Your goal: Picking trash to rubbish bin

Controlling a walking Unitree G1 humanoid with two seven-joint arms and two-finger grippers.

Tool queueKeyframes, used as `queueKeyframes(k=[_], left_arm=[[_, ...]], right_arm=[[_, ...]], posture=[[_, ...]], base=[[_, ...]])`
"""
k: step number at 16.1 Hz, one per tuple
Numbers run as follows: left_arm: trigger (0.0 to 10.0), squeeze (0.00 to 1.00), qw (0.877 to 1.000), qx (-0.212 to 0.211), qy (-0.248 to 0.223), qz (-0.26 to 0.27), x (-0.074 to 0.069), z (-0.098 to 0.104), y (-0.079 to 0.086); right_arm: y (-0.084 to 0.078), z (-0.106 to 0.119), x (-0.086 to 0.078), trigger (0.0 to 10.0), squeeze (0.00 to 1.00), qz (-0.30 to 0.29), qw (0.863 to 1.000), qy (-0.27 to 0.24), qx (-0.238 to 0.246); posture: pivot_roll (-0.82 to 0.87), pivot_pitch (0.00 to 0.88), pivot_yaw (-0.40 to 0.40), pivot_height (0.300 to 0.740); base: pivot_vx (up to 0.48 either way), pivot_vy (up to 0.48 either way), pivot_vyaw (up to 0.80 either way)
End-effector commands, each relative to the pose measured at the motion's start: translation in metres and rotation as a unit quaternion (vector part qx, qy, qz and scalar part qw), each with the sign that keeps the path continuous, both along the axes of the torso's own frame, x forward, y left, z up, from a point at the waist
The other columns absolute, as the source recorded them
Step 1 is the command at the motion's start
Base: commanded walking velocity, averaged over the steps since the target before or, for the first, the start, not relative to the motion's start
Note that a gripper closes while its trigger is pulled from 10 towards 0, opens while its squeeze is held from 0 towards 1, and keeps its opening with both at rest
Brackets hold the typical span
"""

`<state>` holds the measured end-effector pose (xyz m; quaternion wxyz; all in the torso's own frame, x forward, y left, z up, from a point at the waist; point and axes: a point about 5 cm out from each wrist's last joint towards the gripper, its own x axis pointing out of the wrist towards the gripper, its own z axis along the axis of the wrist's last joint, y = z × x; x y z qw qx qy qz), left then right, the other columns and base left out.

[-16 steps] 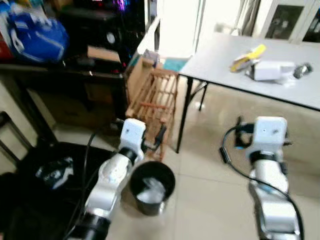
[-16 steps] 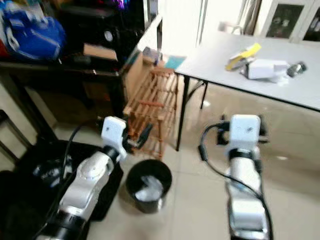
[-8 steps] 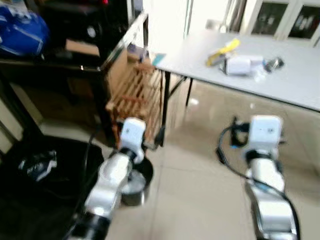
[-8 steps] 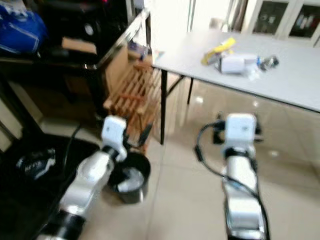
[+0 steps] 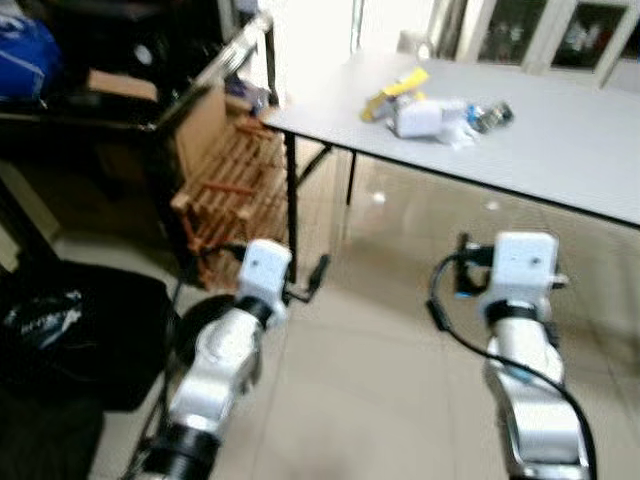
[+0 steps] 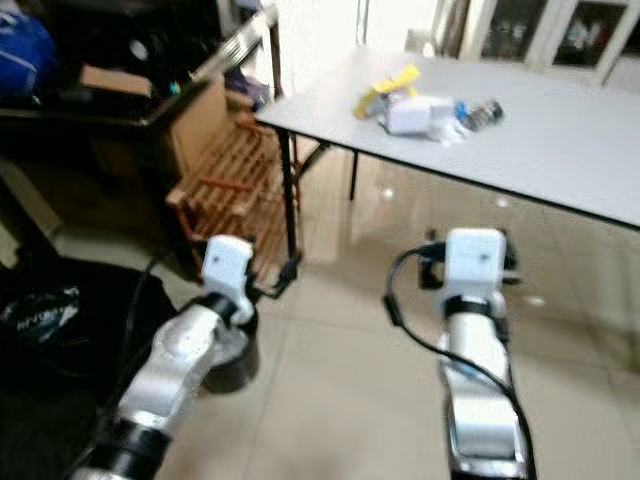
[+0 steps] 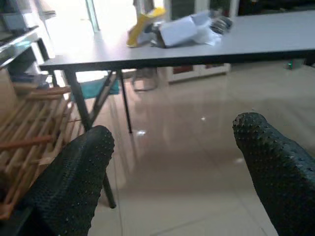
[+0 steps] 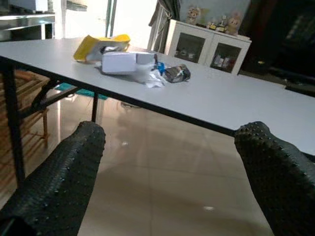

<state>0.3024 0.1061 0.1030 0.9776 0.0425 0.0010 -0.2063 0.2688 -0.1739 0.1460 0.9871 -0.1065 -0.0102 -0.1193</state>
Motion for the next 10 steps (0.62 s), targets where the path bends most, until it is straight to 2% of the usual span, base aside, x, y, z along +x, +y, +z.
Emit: queueKeyframes(k=[1,5,10], left_arm=[[10.0,0.00,1.000,0.001,-0.003,-0.006,0.0021,0.0026,-0.0048],[10.0,0.00,1.000,0.004,-0.004,-0.006,0.0023,0.0017,-0.0068],[10.0,0.00,0.999,0.013,-0.020,0.021,0.0057,0.0039,0.0028]], right_arm=[[-0.0044,0.0055,0.0008,10.0,0.00,-0.009,1.000,-0.010,-0.001],[-0.0090,0.0095,0.0021,10.0,0.00,-0.022,0.999,-0.024,-0.008],[-0.0080,0.0071,0.0057,10.0,0.00,-0.010,1.000,-0.022,-0.005]], posture=[[-0.07,0.046,0.026,0.740],[-0.06,0.038,0.023,0.740],[-0.06,0.026,0.020,0.740]], base=[[0.000,-0.420,0.00],[0.000,-0.378,0.00],[0.000,0.000,0.00]])
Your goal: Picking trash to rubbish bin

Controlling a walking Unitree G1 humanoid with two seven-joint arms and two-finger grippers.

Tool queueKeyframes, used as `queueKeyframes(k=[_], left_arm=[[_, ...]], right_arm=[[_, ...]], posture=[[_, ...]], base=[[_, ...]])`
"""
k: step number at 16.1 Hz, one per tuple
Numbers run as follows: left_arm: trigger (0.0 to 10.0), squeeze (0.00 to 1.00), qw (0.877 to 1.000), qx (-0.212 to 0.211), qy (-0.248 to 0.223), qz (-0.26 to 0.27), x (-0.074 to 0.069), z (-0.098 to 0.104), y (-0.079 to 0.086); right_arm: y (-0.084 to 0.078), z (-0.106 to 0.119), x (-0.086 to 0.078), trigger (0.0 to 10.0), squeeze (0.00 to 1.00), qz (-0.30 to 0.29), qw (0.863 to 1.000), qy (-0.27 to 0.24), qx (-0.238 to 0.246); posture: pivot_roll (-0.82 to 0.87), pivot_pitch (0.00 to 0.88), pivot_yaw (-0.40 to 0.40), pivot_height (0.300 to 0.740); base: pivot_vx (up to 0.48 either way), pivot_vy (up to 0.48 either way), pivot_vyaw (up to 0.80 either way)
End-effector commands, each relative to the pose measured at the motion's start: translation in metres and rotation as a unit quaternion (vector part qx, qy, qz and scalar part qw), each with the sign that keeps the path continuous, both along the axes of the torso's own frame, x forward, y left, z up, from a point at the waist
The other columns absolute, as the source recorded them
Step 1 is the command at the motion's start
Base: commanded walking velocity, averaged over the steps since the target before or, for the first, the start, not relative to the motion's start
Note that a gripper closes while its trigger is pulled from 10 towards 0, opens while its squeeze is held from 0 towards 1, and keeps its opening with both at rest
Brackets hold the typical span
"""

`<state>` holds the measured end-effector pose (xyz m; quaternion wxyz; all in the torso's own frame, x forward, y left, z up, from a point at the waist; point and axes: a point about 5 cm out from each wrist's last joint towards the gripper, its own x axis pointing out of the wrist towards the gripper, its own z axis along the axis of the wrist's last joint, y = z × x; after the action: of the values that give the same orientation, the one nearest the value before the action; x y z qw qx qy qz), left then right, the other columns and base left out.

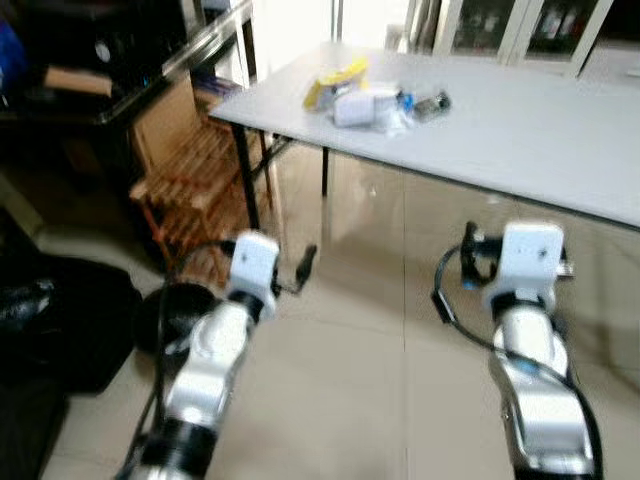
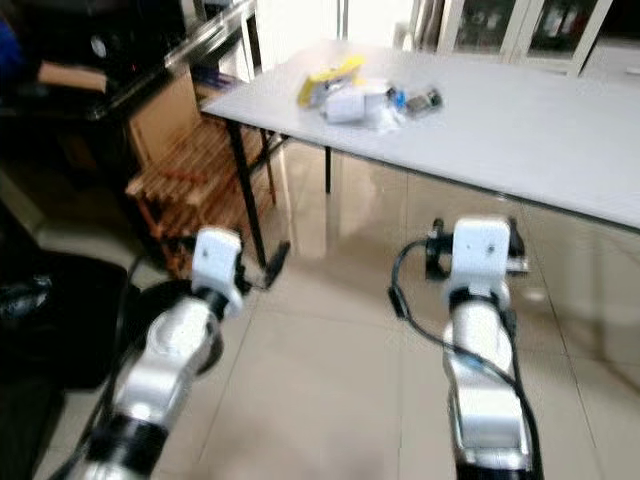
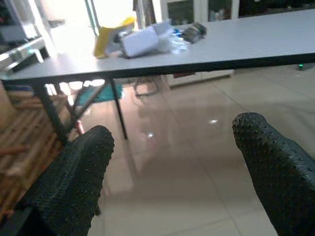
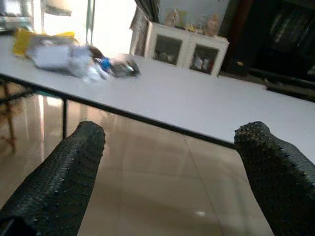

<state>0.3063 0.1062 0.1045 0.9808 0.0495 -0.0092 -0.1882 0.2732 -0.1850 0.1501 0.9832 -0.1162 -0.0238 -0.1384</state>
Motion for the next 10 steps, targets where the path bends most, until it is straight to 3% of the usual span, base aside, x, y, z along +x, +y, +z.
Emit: queueKeyframes(k=[1,6,10], left_arm=[[10.0,0.00,1.000,0.006,-0.010,0.005,0.0025,0.0030,0.0026],[10.0,0.00,1.000,-0.016,-0.011,0.021,0.0067,0.0068,0.0015],[10.0,0.00,0.999,-0.020,-0.019,0.016,0.0077,0.0094,-0.0005]], right_arm=[[0.0045,0.0036,0.0028,10.0,0.00,0.011,1.000,-0.008,0.008],[0.0081,0.0066,0.0079,10.0,0.00,0.028,0.999,-0.014,0.008],[0.0137,0.0098,0.0110,10.0,0.00,0.042,0.999,-0.022,0.008]], posture=[[-0.06,0.025,0.017,0.740],[-0.06,0.013,-0.002,0.740],[-0.06,0.011,-0.004,0.740]], base=[[0.000,0.000,0.00],[0.000,0.000,0.00],[0.345,0.000,0.00]])
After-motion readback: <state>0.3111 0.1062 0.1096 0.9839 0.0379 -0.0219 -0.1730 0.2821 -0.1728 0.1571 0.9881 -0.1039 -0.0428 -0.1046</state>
